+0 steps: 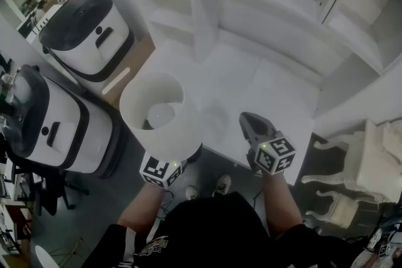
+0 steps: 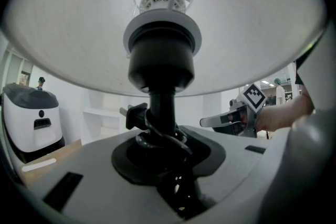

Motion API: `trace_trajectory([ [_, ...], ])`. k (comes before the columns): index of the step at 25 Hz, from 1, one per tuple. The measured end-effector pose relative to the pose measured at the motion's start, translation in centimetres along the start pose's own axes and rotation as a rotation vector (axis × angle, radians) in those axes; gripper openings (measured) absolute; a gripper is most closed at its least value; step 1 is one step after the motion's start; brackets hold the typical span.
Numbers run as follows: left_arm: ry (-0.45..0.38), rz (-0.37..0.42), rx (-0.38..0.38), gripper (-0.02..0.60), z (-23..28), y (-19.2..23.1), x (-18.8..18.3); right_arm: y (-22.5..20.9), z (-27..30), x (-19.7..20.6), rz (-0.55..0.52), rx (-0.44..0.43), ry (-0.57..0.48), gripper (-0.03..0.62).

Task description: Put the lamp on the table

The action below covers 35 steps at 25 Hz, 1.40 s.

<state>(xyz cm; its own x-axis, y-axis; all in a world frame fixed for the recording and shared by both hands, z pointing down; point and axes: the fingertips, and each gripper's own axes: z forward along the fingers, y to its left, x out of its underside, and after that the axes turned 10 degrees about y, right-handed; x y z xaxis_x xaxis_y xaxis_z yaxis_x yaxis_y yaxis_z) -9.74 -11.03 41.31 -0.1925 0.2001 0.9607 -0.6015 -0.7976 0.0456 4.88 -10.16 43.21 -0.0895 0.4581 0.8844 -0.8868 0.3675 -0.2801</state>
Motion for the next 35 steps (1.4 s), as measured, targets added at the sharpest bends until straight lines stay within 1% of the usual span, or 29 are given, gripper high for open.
trace_trajectory([
  [8,-0.007,-0.005,-0.03,0.12,2.2,-0.2,-0.7,-2.1,0.1,-1.0,-0.008,-0.024,0.002,0.026],
  [14,-0.012,-0.017,-0.057,0.12,4.2,-1.2,-1.0,-3.9,-0.7,-1.1,-0.023,-0.046,0.004,0.026],
  [20,-0.015,-0.016,-0.067,0.12,5.4,-2.2,-1.2,-5.2,-1.5,-1.0,-0.033,-0.052,0.003,0.026],
  [24,-0.016,-0.01,-0.074,0.118,6.0,-2.3,-1.2,-5.9,-1.8,-0.9,-0.021,-0.05,0.003,0.025],
  [29,-0.006,-0.001,-0.053,0.117,7.8,-1.4,-1.1,-6.5,-0.7,-0.9,-0.003,-0.041,0.008,0.026],
  [35,0.006,0.008,-0.01,0.117,11.0,0.7,-0.5,-8.3,1.3,-1.2,0.013,0.006,0.01,0.025],
])
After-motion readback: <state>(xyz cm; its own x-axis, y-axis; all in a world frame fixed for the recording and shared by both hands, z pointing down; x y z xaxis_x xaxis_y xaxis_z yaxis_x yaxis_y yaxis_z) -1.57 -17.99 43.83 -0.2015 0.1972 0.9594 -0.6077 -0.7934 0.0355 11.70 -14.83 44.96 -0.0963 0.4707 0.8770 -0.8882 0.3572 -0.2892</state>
